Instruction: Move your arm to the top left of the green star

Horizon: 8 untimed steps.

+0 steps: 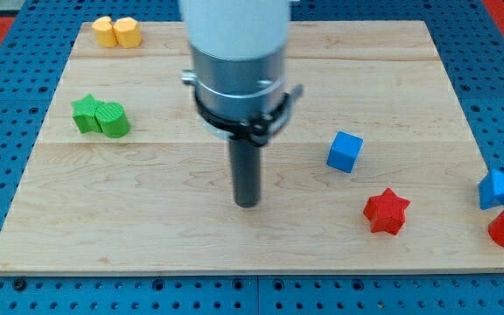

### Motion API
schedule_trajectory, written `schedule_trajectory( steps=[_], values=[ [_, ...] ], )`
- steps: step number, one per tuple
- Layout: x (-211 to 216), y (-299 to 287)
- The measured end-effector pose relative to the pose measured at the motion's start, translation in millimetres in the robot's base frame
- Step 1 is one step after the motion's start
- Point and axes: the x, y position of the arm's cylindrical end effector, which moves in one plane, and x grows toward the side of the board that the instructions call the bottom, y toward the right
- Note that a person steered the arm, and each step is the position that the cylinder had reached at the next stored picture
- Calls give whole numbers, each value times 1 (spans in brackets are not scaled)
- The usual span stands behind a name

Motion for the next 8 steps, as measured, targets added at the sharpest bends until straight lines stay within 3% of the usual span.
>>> schedule_trajectory(
  steps=[3,8],
  values=[
    [33,45],
    [48,57]
  ],
)
